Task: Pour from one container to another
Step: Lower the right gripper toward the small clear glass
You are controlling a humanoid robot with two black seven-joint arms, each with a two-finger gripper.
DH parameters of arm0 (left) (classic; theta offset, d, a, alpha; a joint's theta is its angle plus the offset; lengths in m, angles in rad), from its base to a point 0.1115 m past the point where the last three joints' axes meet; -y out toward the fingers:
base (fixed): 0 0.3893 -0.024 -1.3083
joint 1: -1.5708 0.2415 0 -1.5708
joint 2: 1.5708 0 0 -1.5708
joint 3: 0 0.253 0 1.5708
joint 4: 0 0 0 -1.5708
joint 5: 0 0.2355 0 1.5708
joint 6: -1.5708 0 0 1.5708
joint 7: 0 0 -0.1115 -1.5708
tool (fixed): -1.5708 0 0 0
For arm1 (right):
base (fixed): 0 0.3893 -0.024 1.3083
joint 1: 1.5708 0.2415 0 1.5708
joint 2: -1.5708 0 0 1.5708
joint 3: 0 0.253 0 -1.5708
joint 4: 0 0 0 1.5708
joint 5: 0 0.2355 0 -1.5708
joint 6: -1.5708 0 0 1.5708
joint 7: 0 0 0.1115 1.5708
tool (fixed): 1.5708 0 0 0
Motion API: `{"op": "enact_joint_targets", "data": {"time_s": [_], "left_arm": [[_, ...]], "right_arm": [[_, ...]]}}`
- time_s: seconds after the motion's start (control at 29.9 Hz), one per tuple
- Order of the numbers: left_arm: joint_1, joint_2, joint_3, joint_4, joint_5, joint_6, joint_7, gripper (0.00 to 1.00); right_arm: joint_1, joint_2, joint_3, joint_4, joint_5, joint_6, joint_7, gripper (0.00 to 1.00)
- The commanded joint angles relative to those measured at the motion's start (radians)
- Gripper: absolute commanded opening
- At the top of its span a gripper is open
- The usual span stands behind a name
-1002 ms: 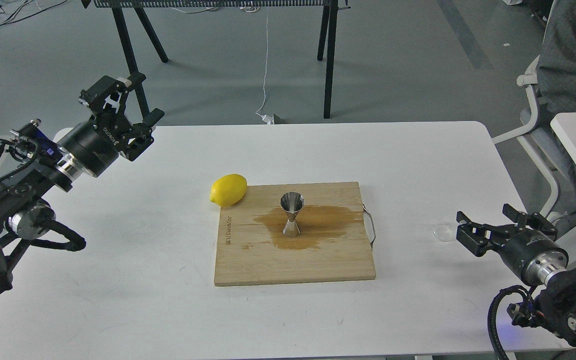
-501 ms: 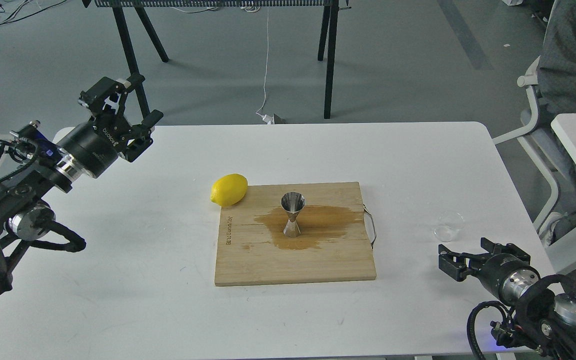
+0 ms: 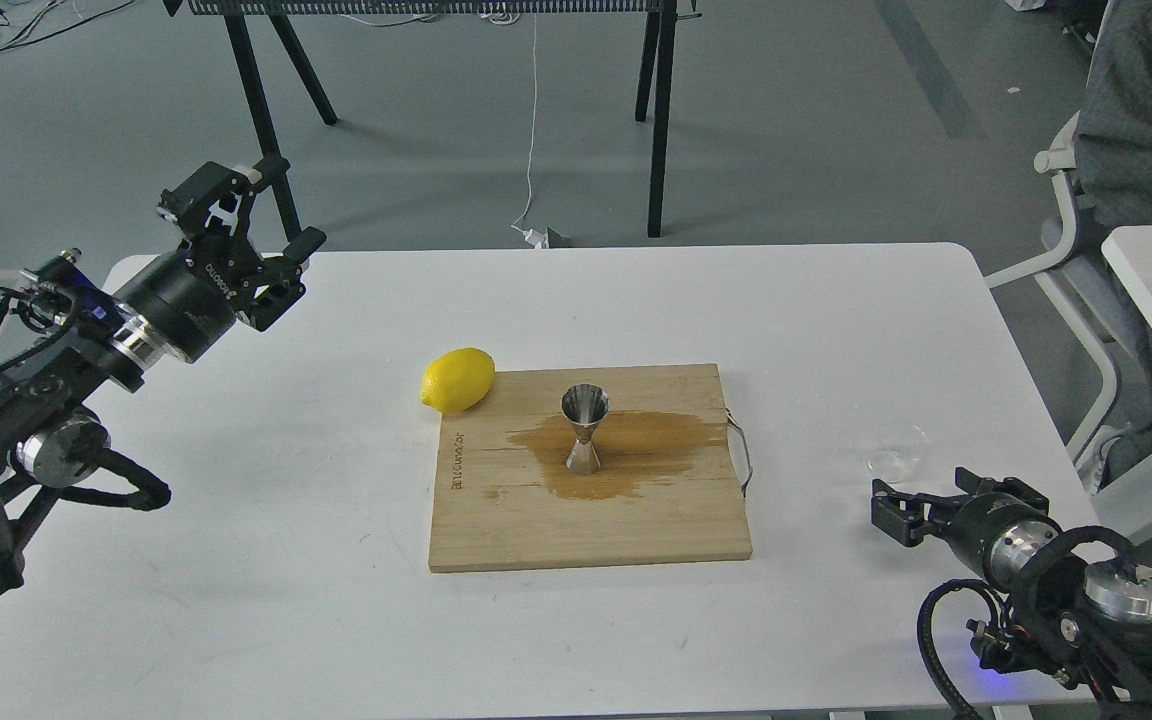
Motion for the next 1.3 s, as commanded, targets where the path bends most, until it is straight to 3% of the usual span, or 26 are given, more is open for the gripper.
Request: {"op": "enact_joint_targets", "data": {"time_s": [0.0, 0.97, 1.14, 1.27], "left_arm": [[0.0, 0.0, 0.0, 0.004, 0.0, 0.0, 0.0, 0.9], [0.018, 0.0, -0.002, 0.017, 0.0, 0.0, 0.0, 0.92], [0.023, 0.0, -0.002, 0.017, -0.002, 0.0, 0.0, 0.92], [0.023, -0.002, -0.002, 0.02, -0.003, 0.0, 0.0, 0.92]], "right_arm": [[0.018, 0.014, -0.016, -0.022, 0.0, 0.0, 0.003, 0.99], [0.124, 0.049, -0.018, -0.128, -0.037, -0.012, 0.004, 0.98], [0.136, 0.051, -0.016, -0.131, -0.051, -0.014, 0.007, 0.96], [0.139, 0.051, -0.016, -0.132, -0.051, -0.012, 0.012, 0.88]]}}
